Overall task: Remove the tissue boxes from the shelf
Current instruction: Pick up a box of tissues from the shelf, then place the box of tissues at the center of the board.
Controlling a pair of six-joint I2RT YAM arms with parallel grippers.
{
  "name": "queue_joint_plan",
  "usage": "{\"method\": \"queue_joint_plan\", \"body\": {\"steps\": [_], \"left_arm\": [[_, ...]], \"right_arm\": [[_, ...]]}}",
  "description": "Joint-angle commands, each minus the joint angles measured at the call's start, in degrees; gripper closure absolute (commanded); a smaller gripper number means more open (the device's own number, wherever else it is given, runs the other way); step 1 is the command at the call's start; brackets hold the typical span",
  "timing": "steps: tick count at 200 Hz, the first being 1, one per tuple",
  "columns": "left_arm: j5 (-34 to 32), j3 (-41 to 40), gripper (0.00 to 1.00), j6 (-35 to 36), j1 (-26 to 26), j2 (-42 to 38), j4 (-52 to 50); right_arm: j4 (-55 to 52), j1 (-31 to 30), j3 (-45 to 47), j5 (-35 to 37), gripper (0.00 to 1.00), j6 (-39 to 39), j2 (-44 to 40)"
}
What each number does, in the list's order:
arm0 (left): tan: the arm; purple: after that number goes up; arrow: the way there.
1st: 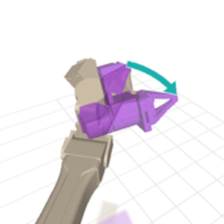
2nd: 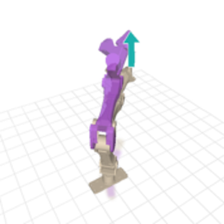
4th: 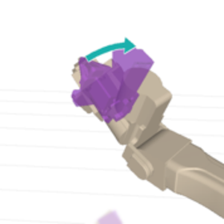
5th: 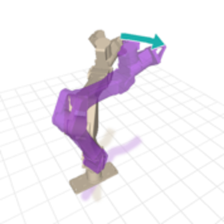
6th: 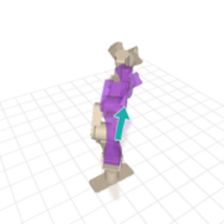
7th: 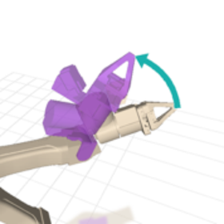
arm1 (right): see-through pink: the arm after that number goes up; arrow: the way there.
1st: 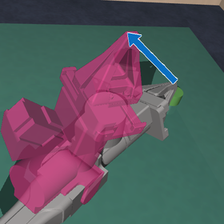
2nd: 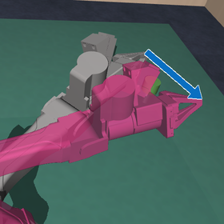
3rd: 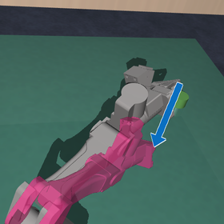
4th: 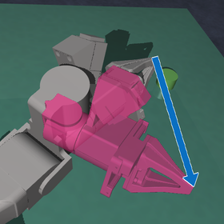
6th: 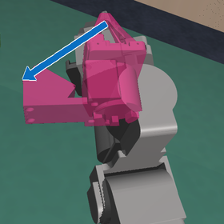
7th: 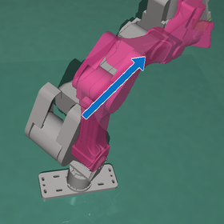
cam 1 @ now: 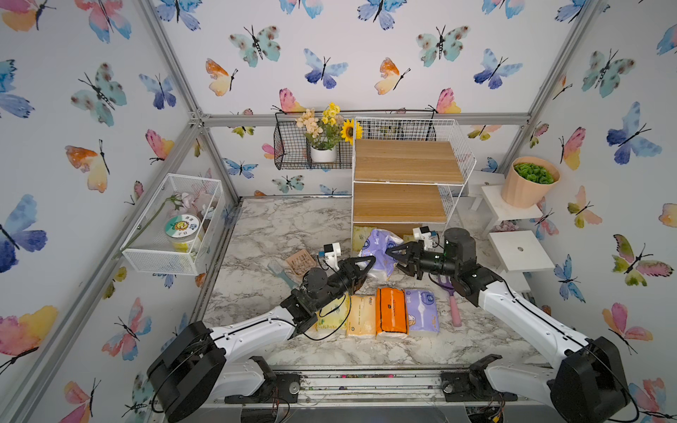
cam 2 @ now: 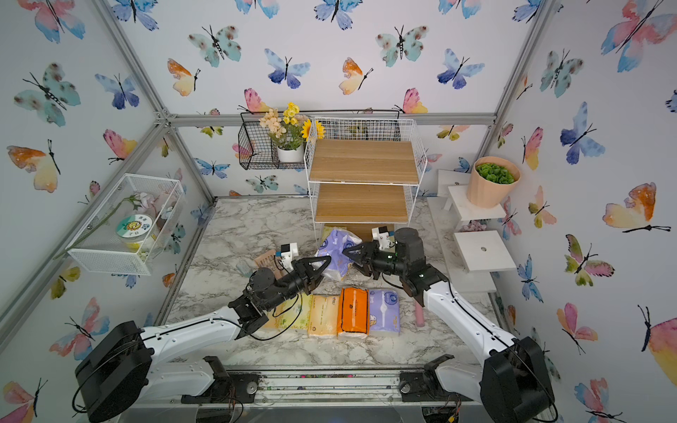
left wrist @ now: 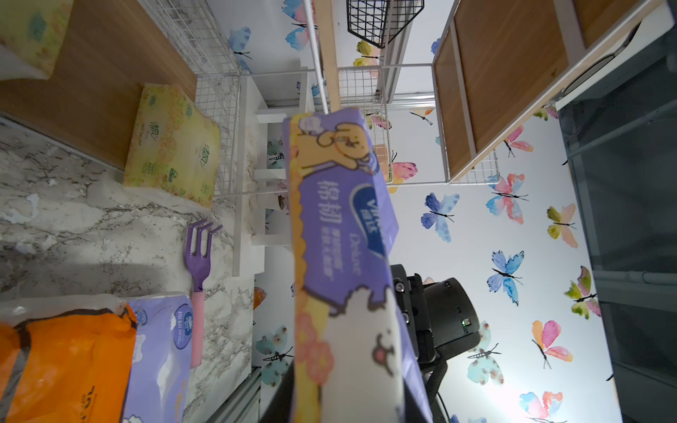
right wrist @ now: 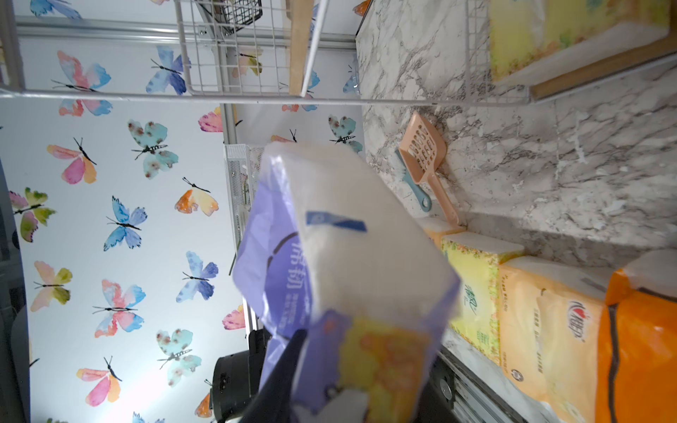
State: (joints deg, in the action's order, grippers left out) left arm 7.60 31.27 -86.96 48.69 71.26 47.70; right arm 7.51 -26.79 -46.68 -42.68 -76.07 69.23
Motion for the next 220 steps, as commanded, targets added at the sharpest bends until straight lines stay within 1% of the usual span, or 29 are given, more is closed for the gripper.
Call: {"method": "queue_joint_plan", "body": {"steps": [1, 3, 14, 21, 27, 37, 62, 74, 95, 114, 136, 165, 200, 220], "left_arm": [[-0.70, -0.84, 0.47, -0.54, 0.58, -1.82, 1.05], [-0.95, -0.99, 0.44, -0.53, 0.61, -2.14, 0.81], [-2.67, -1.54, 0.26, -0.07, 0.55, -4.15, -3.09], [-4.24, -1.86, 0.17, 0.19, 0.55, -6.26, -7.02], [-5.80, -1.93, 0.13, 0.78, 0.54, -8.12, -10.84], [-8.65, -1.85, 0.09, 2.05, 0.50, -11.75, -18.34], [-21.29, 1.17, 0.07, 5.06, 0.37, -21.14, -42.78], [-26.64, 3.11, 0.08, 6.54, -0.20, -24.94, -53.00], [-32.87, 6.39, 0.09, 9.22, -1.88, -30.88, -65.96], [-38.21, 9.13, 0.09, 11.04, -2.64, -34.96, -74.44], [-44.43, 12.25, 0.09, 12.94, -2.80, -39.03, -81.34], [-50.30, 15.92, 0.09, 15.65, -2.76, -43.68, -86.50], [-52.84, 19.34, 0.09, 17.96, -2.75, -48.04, -89.64], [-53.37, 20.35, 0.11, 17.96, -2.79, -49.99, -90.81]], "right_arm": [[2.60, -0.81, -2.10, -1.97, 0.73, 0.66, 0.31], [2.60, -0.81, -2.10, -1.97, 0.74, 0.73, 0.34], [2.23, -0.97, -2.19, -1.93, 0.77, 1.17, 0.20], [1.63, -1.03, -2.27, -1.73, 0.78, 1.65, 0.04], [0.95, -1.12, -2.36, -1.49, 0.78, 2.15, 0.00], [-0.27, -1.25, -2.45, -1.04, 0.79, 3.15, -0.21], [-3.35, -2.31, -2.85, 0.54, 0.81, 6.07, -0.15], [-4.47, -3.42, -3.13, 1.36, 0.82, 7.48, 0.26], [-6.27, -6.86, -4.48, 3.56, 0.82, 9.90, 1.83], [-7.06, -11.44, -6.51, 6.29, 0.83, 11.72, 4.21], [-7.51, -17.05, -9.89, 10.07, 0.83, 13.23, 8.45], [-4.80, -24.28, -13.95, 15.28, 0.83, 11.85, 15.84], [0.31, -31.98, -20.85, 18.42, 0.85, 8.75, 26.84], [0.01, -35.62, -27.24, 20.61, 0.85, 7.08, 33.47]]}}
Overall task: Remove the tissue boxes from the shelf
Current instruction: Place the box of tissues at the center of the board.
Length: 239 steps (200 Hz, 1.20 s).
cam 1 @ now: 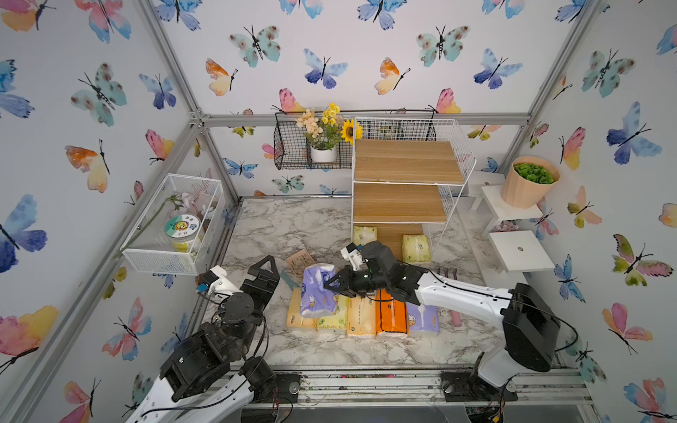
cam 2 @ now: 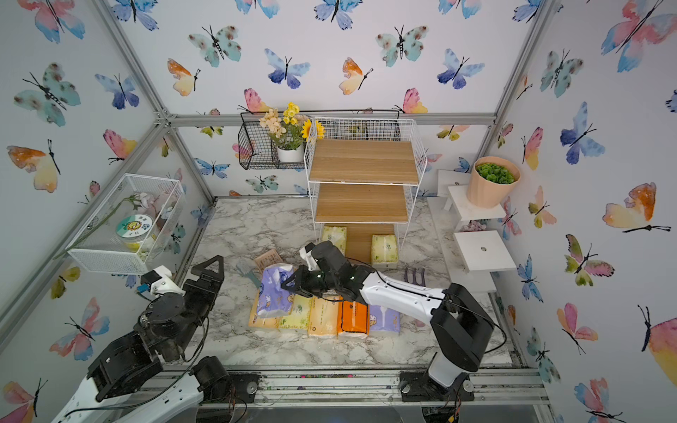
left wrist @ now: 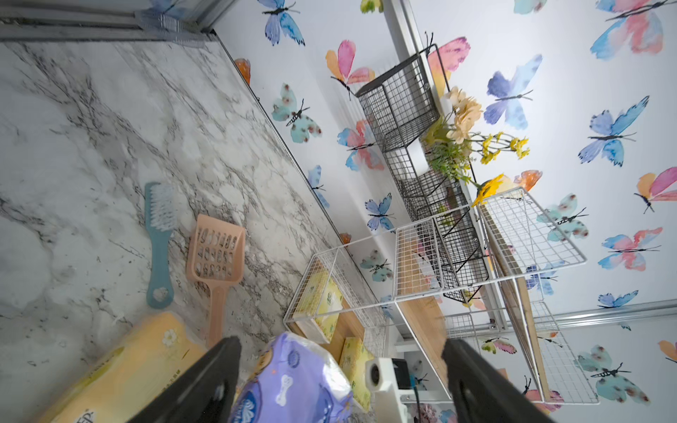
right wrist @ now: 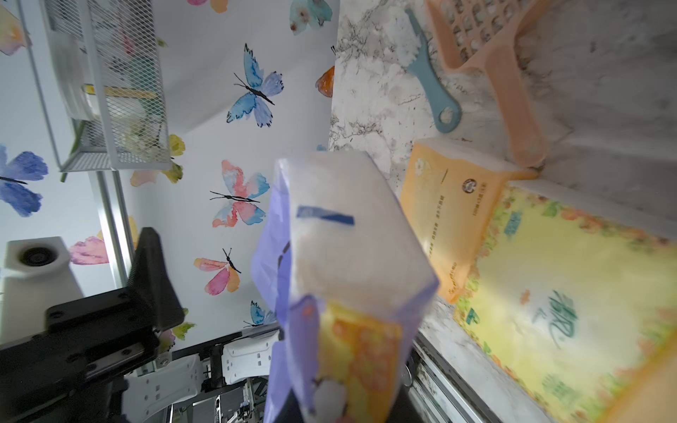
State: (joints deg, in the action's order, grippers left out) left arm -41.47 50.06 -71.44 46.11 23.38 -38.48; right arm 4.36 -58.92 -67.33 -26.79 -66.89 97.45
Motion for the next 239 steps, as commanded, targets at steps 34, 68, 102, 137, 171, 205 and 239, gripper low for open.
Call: {"method": "queue_joint_plan", "body": {"steps": [34, 68, 102, 137, 171, 205, 239], "left_arm": [[-4.23, 2.65, 0.13, 2.24, -0.21, -4.93, -5.45], [-4.34, 3.32, 0.14, 1.83, -0.15, -6.49, -6.75], [-4.36, 2.84, 0.14, 0.63, -0.23, -7.68, -7.48], [-4.60, 2.91, 0.14, -0.75, -0.12, -8.00, -8.67], [-4.58, 2.37, 0.13, -1.72, -0.18, -8.08, -8.99], [-4.41, 1.36, 0.13, -2.98, -0.15, -8.35, -8.98], [-3.82, 1.08, 0.14, -3.33, -0.16, -8.43, -8.99]], "right_arm": [[0.73, -7.26, -17.84, 7.06, 0.87, -3.60, 15.97], [-2.68, -10.37, -26.53, 10.48, 0.88, -5.36, 24.34], [-4.68, -11.55, -32.46, 13.79, 0.89, -8.38, 30.37], [-8.71, -12.80, -41.19, 15.57, 0.89, -9.74, 37.13], [-11.24, -12.98, -44.99, 18.23, 0.87, -9.57, 40.53], [-15.29, -13.00, -50.01, 19.79, 0.83, -7.44, 43.88], [-17.62, -12.98, -49.23, 21.71, 0.74, -6.08, 43.13]]}}
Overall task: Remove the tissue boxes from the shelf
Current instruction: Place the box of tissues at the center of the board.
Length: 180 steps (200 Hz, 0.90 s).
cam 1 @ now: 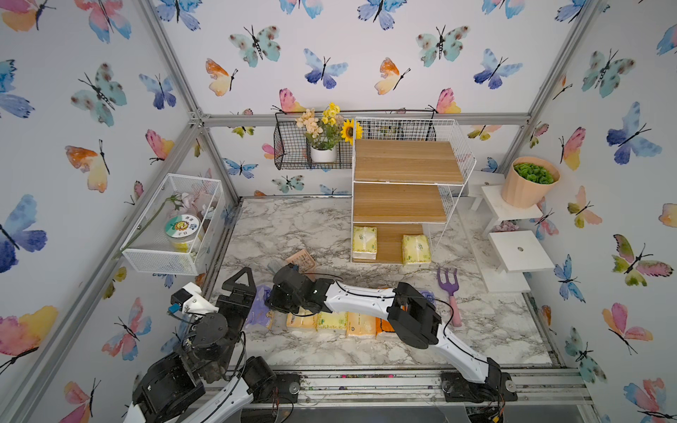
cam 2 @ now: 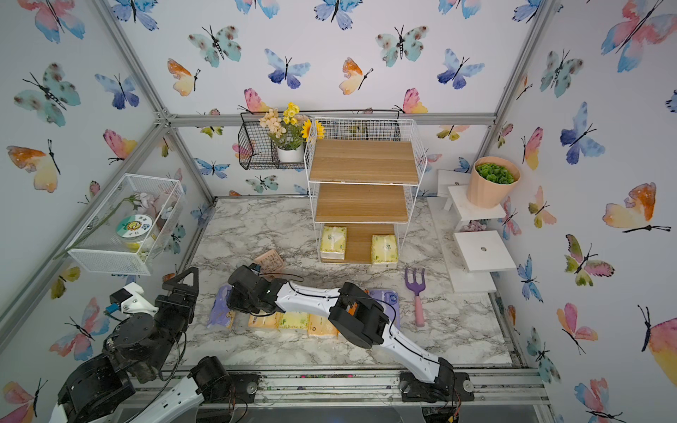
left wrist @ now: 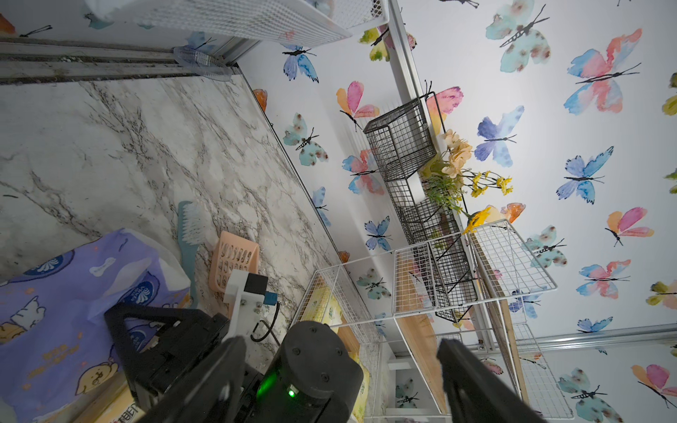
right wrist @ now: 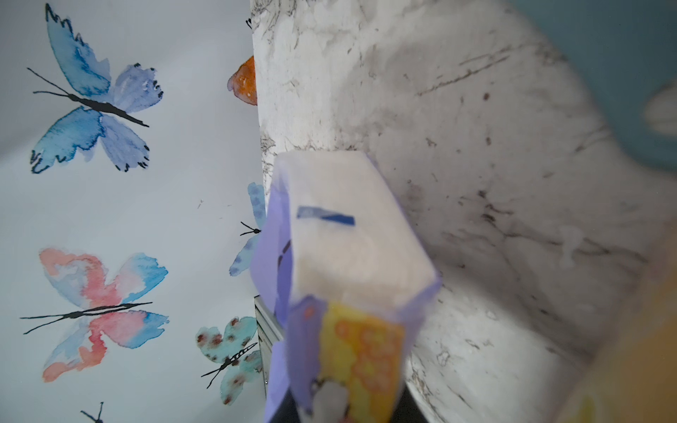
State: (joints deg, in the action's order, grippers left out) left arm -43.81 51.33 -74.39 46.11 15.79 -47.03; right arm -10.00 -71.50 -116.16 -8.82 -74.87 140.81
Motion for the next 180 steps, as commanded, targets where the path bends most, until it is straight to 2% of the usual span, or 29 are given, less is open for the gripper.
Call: {"method": "queue_joint_plan", "body": {"steps": [1, 37, 73, 126, 180], "left_arm": [[-1.46, -0.18, 0.14, -0.39, -0.15, -0.85, -0.44], [-1.42, -0.45, 0.14, -0.18, -0.17, -0.72, -0.35], [-1.56, -0.25, 0.11, 0.47, -0.13, 0.02, -0.20], [0.03, -1.93, 0.11, 0.80, -0.06, 0.73, 2.53], [2.35, -5.06, 0.14, -2.30, -0.10, 2.24, 4.57]], "right_arm": [[-3.22, -0.43, -0.22, 3.91, 0.73, 1.95, -0.34], [-5.81, -0.39, 0.46, 8.78, 0.55, 5.45, -3.43], [-4.21, -0.40, 7.52, 13.13, 0.47, 7.74, -10.55], [0.93, -0.40, 19.02, 15.29, 0.47, 11.50, -21.99], [2.29, 0.20, 36.14, 23.84, 0.47, 13.66, -38.74]]}}
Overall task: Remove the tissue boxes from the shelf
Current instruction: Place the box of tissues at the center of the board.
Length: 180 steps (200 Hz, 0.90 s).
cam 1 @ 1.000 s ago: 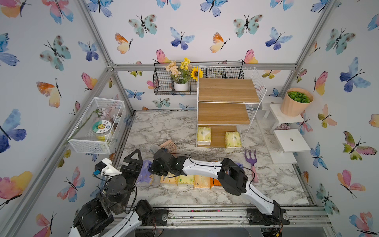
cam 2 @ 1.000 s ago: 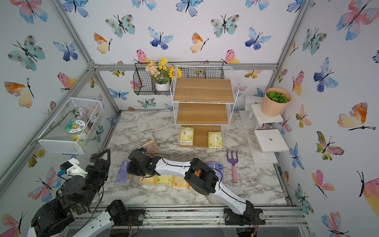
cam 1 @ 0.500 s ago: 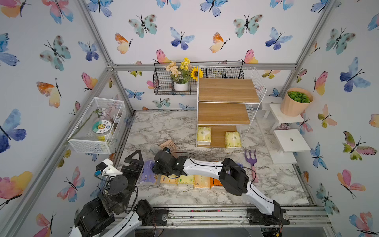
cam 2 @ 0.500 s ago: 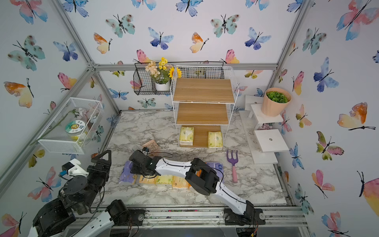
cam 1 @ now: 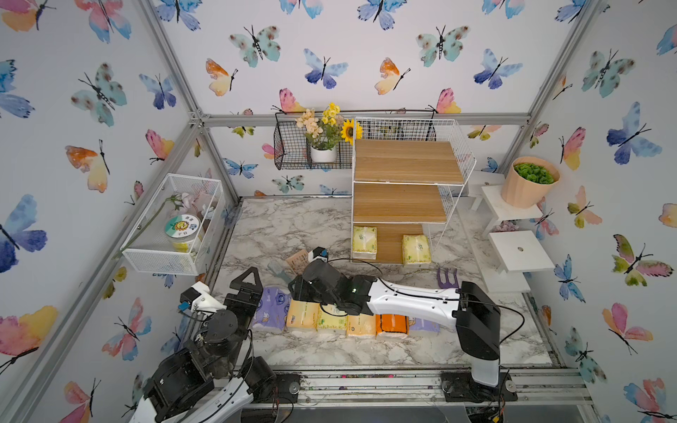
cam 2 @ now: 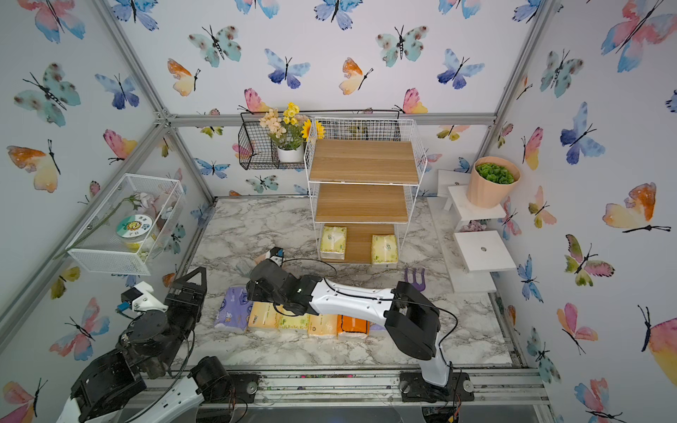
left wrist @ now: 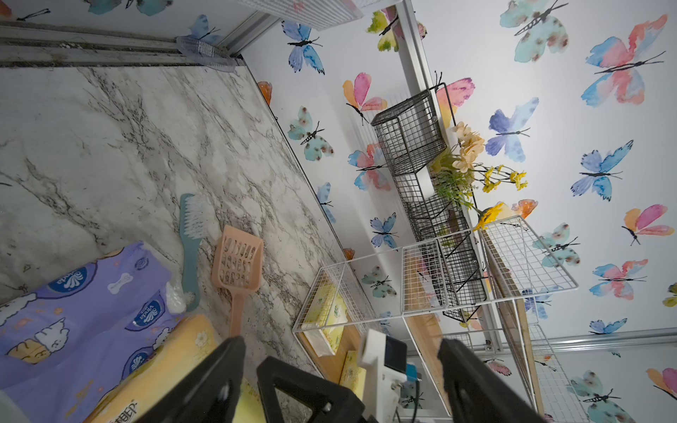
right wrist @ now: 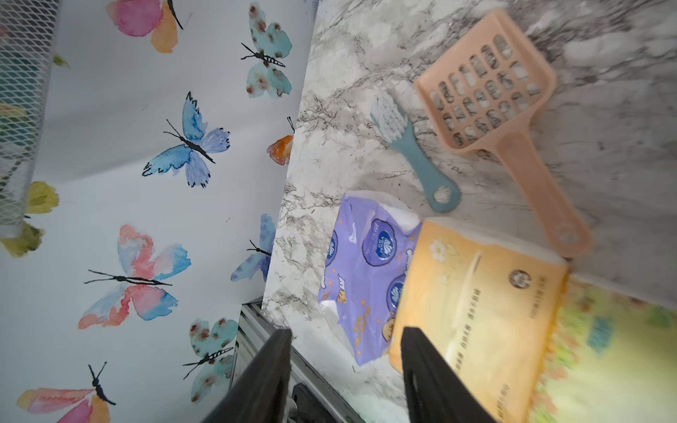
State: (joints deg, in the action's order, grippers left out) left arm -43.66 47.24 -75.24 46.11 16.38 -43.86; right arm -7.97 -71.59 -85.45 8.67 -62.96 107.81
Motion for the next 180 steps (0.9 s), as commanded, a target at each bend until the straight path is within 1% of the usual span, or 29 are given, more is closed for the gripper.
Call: {"method": "queue_joint_plan", "body": {"steps": [1, 27, 45, 49, 70, 101, 133, 180], "left_arm": [[2.23, -1.04, 0.14, -1.55, -0.08, 1.69, 1.40], [3.95, -2.95, 0.14, -3.34, -0.13, 2.68, 2.62], [5.17, -5.31, 0.14, -4.58, -0.07, 2.44, 4.54], [5.49, -5.84, 0.14, -4.76, -0.10, 2.35, 5.14], [7.35, -8.44, 0.14, -5.80, -0.09, 2.09, 7.44], [10.18, -11.93, 0.14, -7.13, -0.08, 2.49, 10.70], [12.85, -15.05, 0.14, -8.64, -0.10, 3.38, 14.01], [15.93, -18.40, 0.14, -9.67, -0.15, 4.95, 18.74]], "right_arm": [[0.24, 0.34, 5.80, 6.45, 0.47, 1.68, -6.01], [-1.75, 2.66, 14.43, 8.91, 0.47, -1.49, -12.46], [-1.60, 4.94, 20.94, 9.15, 0.47, -4.73, -16.48], [-1.41, 6.66, 22.22, 9.26, 0.47, -5.15, -17.30], [0.54, 10.60, 27.32, 8.96, 0.47, -5.41, -20.36], [0.14, 16.40, 29.70, 9.39, 0.46, -3.53, -21.21], [4.78, 22.98, 33.59, 5.26, 0.46, -3.66, -20.98], [10.84, 27.65, 34.51, 4.10, 0.43, -2.50, -17.45]]}}
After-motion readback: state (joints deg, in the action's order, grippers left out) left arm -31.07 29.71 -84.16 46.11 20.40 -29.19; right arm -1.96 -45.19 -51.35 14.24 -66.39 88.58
